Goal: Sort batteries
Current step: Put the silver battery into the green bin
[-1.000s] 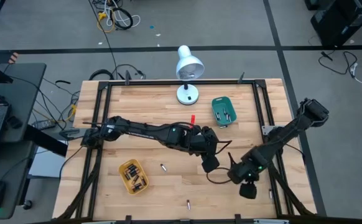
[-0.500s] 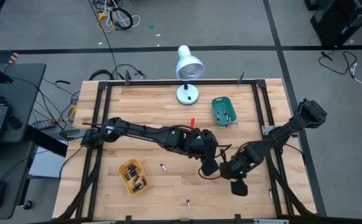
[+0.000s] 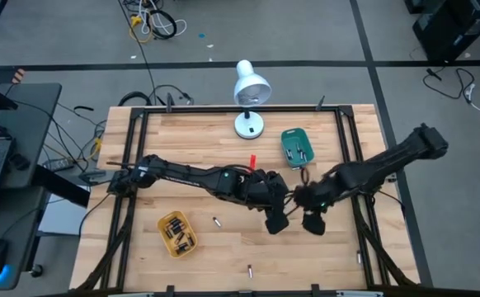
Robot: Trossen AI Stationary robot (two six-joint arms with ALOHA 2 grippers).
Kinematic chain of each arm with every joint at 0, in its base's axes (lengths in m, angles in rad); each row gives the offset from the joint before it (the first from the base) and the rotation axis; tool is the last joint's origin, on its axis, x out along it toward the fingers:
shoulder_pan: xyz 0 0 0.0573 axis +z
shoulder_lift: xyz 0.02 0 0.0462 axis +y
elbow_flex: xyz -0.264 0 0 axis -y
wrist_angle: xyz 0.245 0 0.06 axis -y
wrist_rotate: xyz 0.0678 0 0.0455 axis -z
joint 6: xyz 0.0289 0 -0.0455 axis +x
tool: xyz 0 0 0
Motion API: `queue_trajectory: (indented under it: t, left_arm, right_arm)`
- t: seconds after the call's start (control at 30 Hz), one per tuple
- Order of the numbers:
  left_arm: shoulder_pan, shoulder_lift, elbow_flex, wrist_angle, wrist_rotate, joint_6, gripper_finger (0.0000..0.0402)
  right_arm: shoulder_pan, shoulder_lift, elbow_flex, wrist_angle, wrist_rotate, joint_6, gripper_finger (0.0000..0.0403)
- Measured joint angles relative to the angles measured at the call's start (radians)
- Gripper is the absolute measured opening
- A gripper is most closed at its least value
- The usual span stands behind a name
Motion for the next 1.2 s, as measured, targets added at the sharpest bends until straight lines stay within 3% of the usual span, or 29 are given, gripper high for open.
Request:
queue_trajectory:
  t: [0.17,0.3,0.4,0.5,0.63,0.8,1.07,1.13,1.2]
  left_arm:
    - [0.017,-0.027,0.015,0.074,-0.039,-0.008,0.0142]
    - [0.022,-0.027,0.048,0.112,-0.033,0.005,0.0143]
    - [0.025,-0.053,0.043,0.143,0.015,0.026,0.0142]
    - [0.018,-0.082,0.032,0.101,0.129,0.020,0.0142]
    - [0.021,-0.128,0.024,0.070,0.238,0.026,0.0143]
    - [0.021,-0.195,0.031,0.019,0.221,-0.021,0.0143]
    - [0.032,-0.265,0.041,0.094,0.037,-0.018,0.0142]
    - [0.032,-0.275,0.042,0.142,0.019,0.006,0.0142]
    - [0.026,-0.281,0.033,0.104,0.064,0.026,0.0142]
  right_arm:
    - [-0.040,-0.161,0.058,0.023,0.110,0.038,0.0247]
    - [-0.051,-0.200,0.074,0.222,0.085,0.043,0.0247]
    - [-0.027,-0.164,0.052,0.446,-0.116,0.051,0.0247]
    - [0.010,-0.060,0.024,0.583,-0.337,0.074,0.0241]
    - [0.024,0.065,0.025,0.827,-0.487,0.089,0.0229]
    - [-0.050,0.110,0.024,1.148,-0.491,0.100,0.0215]
    - [-0.214,-0.036,0.090,1.153,-0.403,0.028,0.0213]
    - [-0.245,-0.063,0.116,1.150,-0.395,0.001,0.0213]
    - [-0.275,-0.100,0.177,1.194,-0.376,-0.049,0.0213]
